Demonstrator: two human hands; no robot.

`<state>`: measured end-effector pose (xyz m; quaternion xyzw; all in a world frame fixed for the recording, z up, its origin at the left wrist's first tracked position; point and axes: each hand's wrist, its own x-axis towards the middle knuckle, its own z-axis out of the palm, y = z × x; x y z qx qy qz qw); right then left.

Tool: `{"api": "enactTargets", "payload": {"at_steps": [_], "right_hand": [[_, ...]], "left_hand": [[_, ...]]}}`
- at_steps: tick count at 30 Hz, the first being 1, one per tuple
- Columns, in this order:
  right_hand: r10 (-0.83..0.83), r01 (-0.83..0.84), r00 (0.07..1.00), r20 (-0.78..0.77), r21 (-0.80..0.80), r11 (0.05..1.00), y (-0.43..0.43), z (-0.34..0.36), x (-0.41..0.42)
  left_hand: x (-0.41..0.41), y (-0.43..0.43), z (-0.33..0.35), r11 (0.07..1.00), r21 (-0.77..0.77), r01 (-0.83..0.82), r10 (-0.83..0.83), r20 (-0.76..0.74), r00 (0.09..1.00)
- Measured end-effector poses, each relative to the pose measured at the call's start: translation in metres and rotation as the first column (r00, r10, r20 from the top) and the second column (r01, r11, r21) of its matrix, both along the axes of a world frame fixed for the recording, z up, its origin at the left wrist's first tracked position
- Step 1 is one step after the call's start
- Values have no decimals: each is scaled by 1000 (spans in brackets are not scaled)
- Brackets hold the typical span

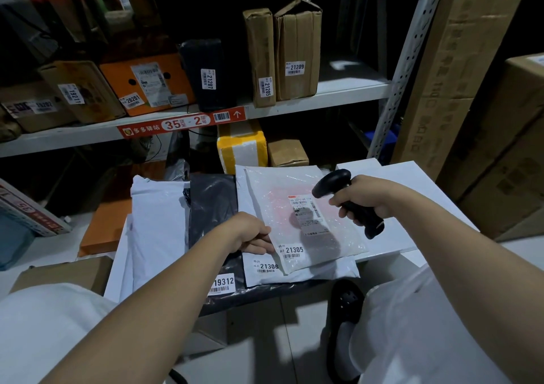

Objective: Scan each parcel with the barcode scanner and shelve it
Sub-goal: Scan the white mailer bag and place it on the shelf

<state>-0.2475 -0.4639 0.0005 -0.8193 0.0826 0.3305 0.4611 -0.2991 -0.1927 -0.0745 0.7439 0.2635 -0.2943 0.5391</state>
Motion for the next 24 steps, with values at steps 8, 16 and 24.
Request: {"api": "enactTargets", "payload": {"at_steps": [8,16,24], "right_hand": [[-112,123,989,-95,128,984,11,-1,1],[-137,149,987,-87,149,978,12,-5,9],[-135,131,991,23,133,982,25,-4,10]], "left_hand": [[0,1,0,1000,-15,7,-7,-22,1000],[9,0,-9,998,-11,-65,65,-28,997],[13,-29,-13,975,3,-220,219,73,973]]}}
